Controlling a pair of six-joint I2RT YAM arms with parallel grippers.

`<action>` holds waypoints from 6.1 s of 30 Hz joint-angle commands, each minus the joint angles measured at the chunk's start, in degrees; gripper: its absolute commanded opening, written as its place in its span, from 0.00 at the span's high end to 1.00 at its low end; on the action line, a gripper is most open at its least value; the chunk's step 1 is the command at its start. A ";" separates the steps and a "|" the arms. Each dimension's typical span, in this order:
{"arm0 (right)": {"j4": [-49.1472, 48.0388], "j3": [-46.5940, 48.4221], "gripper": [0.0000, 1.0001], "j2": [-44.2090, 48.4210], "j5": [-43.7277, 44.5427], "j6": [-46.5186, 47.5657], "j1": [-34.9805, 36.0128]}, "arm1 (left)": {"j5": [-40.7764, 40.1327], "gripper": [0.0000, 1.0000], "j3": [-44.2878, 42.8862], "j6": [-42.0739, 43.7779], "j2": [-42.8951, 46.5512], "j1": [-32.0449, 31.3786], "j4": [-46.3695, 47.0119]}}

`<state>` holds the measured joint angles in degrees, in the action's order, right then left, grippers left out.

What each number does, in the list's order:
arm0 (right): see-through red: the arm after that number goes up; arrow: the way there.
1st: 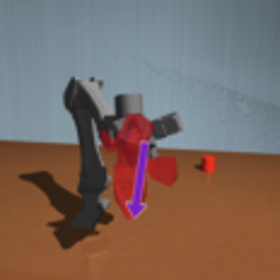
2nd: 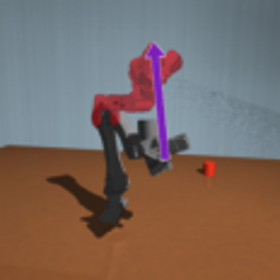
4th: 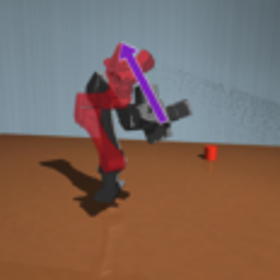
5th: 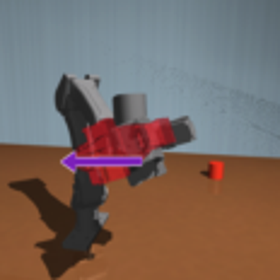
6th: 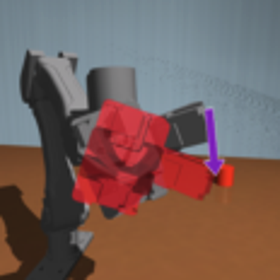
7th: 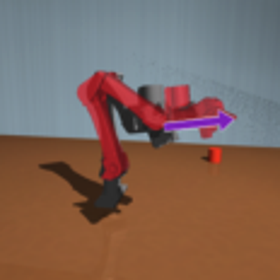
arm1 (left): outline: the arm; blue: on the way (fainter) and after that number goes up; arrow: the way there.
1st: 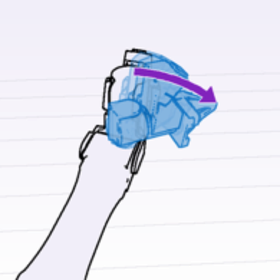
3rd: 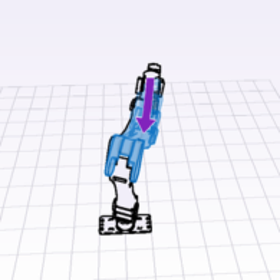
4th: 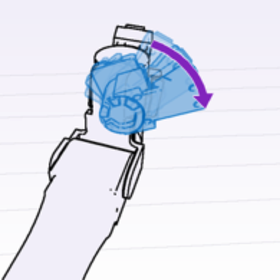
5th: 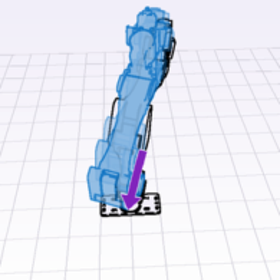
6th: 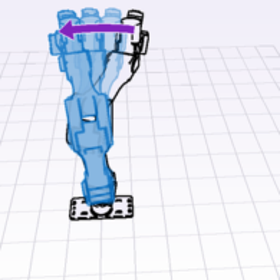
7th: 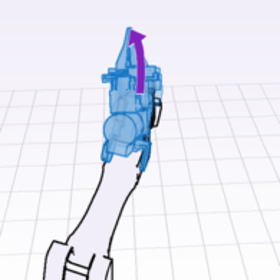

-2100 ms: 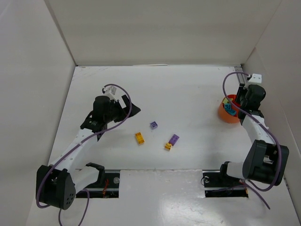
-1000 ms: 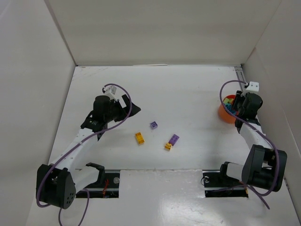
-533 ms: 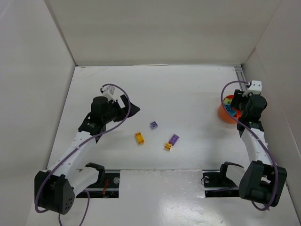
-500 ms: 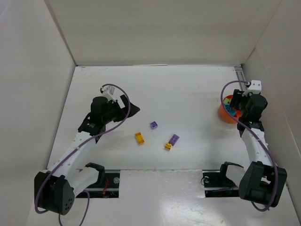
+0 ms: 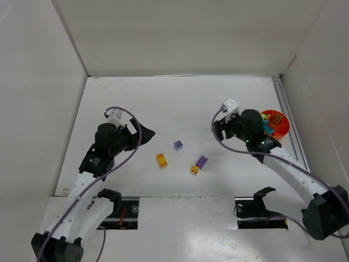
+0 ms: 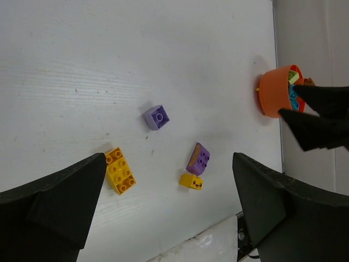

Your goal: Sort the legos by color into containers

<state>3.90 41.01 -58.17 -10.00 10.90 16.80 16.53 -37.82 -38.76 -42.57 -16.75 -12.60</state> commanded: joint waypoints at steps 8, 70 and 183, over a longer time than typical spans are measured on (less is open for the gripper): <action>-0.55 13.99 0.24 -26.18 10.25 -10.97 33.73 | -7.39 0.00 4.51 -4.57 12.15 0.23 -12.18; 24.22 10.82 0.91 4.22 22.65 -10.63 -27.87 | 2.63 0.00 9.96 -0.88 0.57 0.23 15.84; 15.79 0.73 0.31 -24.97 36.63 -85.60 43.76 | 14.14 0.00 16.55 -2.11 10.75 -2.49 13.57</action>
<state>23.14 42.19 -83.18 26.57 -72.79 60.07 29.54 -21.96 -40.99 -32.69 -19.03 -0.80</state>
